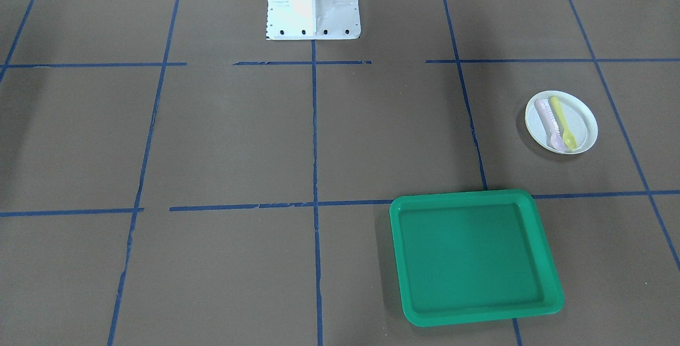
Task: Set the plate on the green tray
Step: 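Move the left gripper toward the white plate holding two spoons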
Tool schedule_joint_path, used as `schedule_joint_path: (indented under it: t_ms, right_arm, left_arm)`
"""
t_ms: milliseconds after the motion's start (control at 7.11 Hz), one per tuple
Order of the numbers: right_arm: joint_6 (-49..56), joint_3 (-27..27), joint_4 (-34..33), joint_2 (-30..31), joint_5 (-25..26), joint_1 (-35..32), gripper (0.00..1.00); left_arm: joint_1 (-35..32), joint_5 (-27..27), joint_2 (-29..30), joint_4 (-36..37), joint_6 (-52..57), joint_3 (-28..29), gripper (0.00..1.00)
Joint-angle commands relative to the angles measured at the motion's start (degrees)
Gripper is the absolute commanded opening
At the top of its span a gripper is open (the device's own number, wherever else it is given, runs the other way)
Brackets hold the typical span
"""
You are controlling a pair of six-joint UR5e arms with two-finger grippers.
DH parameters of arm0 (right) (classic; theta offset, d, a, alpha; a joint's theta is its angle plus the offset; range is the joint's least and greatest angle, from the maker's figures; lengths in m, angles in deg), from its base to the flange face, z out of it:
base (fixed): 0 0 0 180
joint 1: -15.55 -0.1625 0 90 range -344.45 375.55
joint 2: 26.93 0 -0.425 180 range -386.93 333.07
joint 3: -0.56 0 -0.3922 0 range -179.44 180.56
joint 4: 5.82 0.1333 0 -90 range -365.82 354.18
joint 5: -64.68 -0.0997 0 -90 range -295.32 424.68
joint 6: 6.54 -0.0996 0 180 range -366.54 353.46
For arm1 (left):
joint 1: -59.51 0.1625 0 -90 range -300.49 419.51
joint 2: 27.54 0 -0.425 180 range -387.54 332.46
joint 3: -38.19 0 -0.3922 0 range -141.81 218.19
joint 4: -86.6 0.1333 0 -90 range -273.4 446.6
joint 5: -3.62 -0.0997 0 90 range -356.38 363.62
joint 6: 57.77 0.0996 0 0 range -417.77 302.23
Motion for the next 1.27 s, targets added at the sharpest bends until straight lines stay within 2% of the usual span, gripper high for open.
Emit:
schedule_joint_path:
  t_ms: [0, 703, 984, 1125]
  right_arm:
    - [0.00, 0.00, 0.00, 0.00, 0.03, 0.00, 1.00]
    - [0.00, 0.00, 0.00, 0.00, -0.06, 0.00, 1.00]
    - [0.00, 0.00, 0.00, 0.00, -0.06, 0.00, 1.00]
    - [0.00, 0.00, 0.00, 0.00, -0.06, 0.00, 1.00]
  left_arm:
    - [-0.55, 0.05, 0.35, 0.09, -0.09, 0.09, 1.00]
    - [-0.30, 0.22, 3.50, -0.09, -0.44, 2.09, 1.00]
    - [2.58, 0.57, 4.31, -2.53, -9.88, 4.82, 1.00]
    - [5.82, 0.57, 4.22, -6.99, -15.85, 6.75, 1.00]
